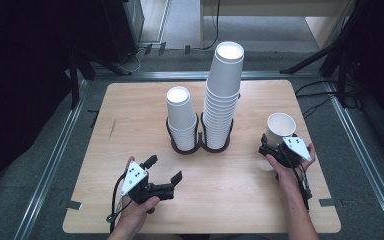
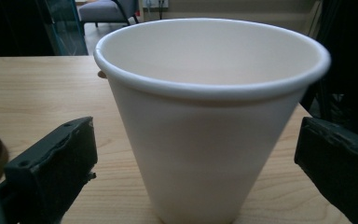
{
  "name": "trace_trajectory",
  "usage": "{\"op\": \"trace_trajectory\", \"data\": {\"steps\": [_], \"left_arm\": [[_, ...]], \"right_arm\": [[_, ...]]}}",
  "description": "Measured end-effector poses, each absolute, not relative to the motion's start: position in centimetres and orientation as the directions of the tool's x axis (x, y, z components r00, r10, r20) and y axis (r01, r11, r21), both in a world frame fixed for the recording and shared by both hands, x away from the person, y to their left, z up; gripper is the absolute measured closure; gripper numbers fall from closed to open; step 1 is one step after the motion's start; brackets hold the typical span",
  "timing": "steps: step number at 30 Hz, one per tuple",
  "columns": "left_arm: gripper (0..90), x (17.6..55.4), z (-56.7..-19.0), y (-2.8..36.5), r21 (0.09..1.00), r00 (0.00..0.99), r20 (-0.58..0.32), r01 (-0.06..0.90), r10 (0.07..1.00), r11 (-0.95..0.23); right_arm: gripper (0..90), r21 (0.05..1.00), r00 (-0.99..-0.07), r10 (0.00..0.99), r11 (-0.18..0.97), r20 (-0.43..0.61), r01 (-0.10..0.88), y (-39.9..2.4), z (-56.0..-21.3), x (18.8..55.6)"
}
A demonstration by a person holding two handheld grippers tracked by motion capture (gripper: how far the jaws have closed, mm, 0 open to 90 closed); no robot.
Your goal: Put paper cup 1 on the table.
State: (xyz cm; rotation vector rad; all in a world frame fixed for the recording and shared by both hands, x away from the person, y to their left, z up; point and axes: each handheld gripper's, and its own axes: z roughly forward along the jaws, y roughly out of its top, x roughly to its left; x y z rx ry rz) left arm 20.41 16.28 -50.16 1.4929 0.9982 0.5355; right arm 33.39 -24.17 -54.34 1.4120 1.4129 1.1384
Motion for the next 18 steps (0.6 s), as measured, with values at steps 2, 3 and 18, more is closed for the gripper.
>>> {"op": "trace_trajectory", "data": {"steps": [2, 3, 18], "left_arm": [[0.0, 20.4, -50.2, 16.2, 0.958, 0.527, -0.210, 0.280, 0.823, 0.064], [0.0, 20.4, -50.2, 16.1, 0.958, 0.526, -0.208, 0.281, 0.824, 0.063], [0.0, 21.6, -49.5, 13.9, 0.965, 0.513, -0.162, 0.262, 0.843, 0.025]], "right_arm": [[0.0, 0.966, -0.041, 0.998, -0.038, 0.050, 0.256, -24.3, -54.3, 33.1], [0.0, 0.966, -0.042, 0.997, -0.050, 0.062, 0.256, -24.4, -54.2, 32.9], [0.0, 0.983, -0.105, 0.990, -0.079, 0.097, 0.166, -25.4, -49.0, 27.4]]}}
